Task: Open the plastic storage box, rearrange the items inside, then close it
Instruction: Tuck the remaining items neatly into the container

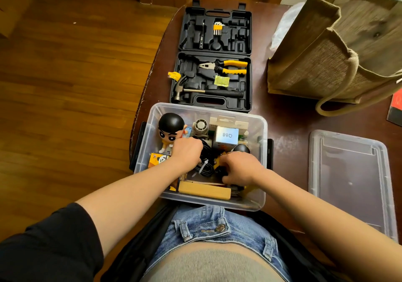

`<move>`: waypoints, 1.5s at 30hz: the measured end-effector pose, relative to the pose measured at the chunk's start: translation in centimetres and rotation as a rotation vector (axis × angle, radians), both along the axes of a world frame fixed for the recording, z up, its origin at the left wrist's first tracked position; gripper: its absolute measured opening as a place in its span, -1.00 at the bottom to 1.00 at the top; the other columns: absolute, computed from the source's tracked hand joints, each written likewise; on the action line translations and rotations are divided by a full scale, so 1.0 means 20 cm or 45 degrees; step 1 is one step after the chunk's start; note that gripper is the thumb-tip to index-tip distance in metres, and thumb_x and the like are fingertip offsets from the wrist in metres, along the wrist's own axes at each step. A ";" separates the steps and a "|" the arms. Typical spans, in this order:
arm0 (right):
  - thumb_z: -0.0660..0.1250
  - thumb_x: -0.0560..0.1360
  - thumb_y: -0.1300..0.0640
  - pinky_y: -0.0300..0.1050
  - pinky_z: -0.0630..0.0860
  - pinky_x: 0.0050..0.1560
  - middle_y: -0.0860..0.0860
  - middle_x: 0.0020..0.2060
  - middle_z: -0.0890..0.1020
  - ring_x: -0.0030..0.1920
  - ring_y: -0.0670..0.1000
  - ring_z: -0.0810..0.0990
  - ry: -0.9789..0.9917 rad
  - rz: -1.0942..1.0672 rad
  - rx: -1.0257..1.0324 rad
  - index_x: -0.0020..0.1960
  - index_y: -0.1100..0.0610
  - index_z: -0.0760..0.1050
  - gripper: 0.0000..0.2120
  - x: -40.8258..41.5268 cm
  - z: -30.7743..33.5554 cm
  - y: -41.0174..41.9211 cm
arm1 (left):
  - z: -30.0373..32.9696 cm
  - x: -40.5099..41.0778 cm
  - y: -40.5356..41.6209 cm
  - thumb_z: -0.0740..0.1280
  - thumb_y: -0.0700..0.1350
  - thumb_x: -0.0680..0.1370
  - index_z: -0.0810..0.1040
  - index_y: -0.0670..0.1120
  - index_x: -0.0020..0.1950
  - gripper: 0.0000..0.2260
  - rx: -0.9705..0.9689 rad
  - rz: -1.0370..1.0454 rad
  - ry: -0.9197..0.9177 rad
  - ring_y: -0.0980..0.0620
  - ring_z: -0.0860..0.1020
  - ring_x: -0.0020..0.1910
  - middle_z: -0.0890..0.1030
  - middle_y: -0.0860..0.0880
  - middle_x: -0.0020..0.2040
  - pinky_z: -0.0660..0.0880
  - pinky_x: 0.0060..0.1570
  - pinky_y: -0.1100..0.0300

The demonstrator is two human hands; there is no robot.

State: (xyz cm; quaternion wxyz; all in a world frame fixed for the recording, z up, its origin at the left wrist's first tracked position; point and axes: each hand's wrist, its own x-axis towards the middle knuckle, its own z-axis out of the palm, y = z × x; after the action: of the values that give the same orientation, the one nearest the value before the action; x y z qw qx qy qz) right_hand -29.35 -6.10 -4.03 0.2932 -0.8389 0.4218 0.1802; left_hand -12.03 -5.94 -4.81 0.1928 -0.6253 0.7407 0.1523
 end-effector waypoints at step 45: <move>0.43 0.41 -0.09 -0.11 0.40 -0.24 0.03 -0.22 0.48 -0.03 0.13 0.59 0.256 -0.240 0.179 -0.20 0.11 0.43 -0.70 0.17 -0.12 0.03 | 0.07 0.18 0.04 0.23 -0.11 0.56 0.61 0.04 0.13 -0.78 0.377 0.047 0.290 0.04 0.56 0.05 0.61 0.05 0.12 0.49 -0.09 0.15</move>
State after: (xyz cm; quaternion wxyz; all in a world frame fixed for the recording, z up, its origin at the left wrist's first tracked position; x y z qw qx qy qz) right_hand -25.86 -5.41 -6.50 0.3233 -0.7507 0.5121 0.2640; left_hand -8.35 -5.15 -3.41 0.1947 -0.5823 0.7157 0.3330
